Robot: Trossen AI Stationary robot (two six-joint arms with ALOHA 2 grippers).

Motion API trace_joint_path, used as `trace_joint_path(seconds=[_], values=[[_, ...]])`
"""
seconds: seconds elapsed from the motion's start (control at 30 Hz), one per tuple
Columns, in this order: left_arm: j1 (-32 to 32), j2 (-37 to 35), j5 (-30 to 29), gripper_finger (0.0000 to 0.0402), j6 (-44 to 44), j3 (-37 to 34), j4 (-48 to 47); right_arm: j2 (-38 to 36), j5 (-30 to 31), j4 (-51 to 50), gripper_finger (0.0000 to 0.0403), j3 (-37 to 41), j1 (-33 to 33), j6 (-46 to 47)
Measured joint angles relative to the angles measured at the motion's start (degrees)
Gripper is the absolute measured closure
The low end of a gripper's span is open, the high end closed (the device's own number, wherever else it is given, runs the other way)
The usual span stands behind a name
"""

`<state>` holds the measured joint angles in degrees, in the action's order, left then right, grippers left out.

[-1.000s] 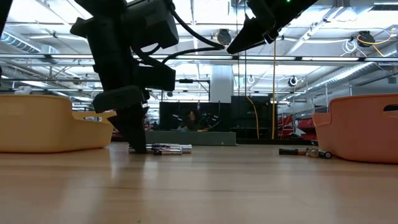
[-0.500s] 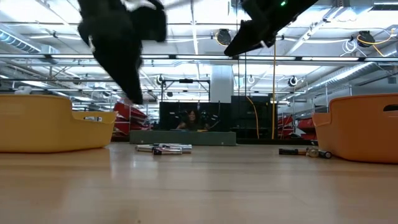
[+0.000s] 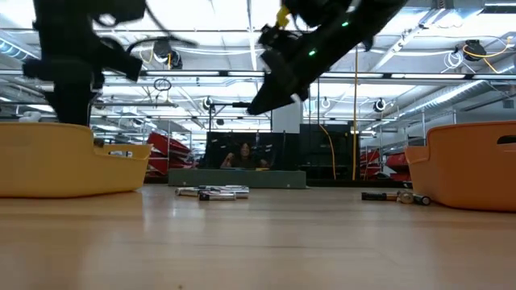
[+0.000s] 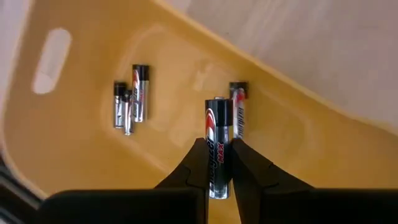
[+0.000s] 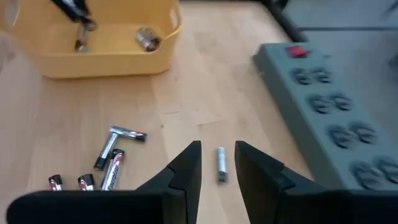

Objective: Sort batteries
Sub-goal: Put the silver battery into the yellow bin

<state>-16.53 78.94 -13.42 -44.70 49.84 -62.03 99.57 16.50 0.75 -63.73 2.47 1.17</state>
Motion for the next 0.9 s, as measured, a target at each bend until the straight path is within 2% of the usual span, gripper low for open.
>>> trace_joint_path(seconds=[0.1,0.23,0.33,0.57,0.9], values=[[0.00,0.22,-1.65,0.0343,-1.51,-3.13,2.01,4.71,-4.63,-2.76,0.0312,-5.03,3.10,-2.41],[0.00,0.45,-2.79,0.0269,-1.49,-4.59,3.81,11.56,-10.88,-9.41,0.0312,-12.37,8.82,-3.35],[-0.81,0.21,-4.84,0.0233,-1.42,-4.60,4.10,16.11,-11.97,-12.30,0.0312,-15.99,11.44,-3.86],[-5.03,-1.92,-13.77,0.0221,-0.65,-4.39,6.00,21.36,-15.42,-18.21,0.0312,-20.13,14.12,-3.73],[-7.02,-2.15,-18.92,0.0219,3.89,-4.51,11.04,23.06,-15.27,-20.22,0.0312,-21.11,14.82,-2.89]])
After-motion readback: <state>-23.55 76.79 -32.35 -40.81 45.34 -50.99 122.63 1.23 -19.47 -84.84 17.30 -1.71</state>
